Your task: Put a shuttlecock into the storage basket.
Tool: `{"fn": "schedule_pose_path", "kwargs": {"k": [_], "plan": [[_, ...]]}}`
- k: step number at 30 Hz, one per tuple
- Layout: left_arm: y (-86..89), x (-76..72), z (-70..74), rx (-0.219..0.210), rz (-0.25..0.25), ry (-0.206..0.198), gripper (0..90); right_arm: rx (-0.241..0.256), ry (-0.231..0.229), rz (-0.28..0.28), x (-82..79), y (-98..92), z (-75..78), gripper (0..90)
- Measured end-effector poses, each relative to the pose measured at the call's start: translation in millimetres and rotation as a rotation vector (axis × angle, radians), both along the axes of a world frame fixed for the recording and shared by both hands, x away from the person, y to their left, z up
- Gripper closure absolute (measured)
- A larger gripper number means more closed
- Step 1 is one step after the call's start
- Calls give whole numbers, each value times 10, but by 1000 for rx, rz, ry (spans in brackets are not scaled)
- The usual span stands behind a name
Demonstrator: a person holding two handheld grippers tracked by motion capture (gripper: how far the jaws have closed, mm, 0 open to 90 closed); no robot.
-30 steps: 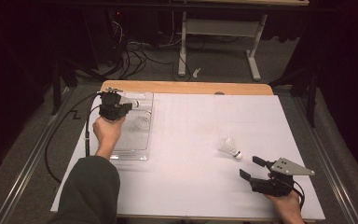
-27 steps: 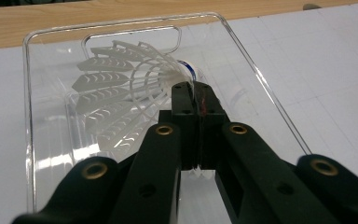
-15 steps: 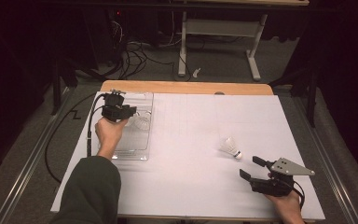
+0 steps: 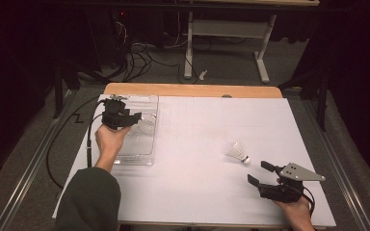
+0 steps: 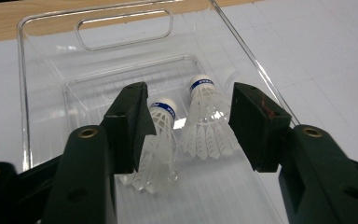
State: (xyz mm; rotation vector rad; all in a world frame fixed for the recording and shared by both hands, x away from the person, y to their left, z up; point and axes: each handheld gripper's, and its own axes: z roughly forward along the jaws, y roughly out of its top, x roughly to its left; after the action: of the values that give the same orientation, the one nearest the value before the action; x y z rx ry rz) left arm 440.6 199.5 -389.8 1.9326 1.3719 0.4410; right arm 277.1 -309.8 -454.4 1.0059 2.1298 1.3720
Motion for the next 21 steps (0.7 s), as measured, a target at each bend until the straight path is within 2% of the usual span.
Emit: {"fn": "schedule_pose_path", "kwargs": {"k": [21], "plan": [[-8, -245, 71, -14, -23, -55, 433, 0, -1, -1, -2, 2, 1, 261]]}}
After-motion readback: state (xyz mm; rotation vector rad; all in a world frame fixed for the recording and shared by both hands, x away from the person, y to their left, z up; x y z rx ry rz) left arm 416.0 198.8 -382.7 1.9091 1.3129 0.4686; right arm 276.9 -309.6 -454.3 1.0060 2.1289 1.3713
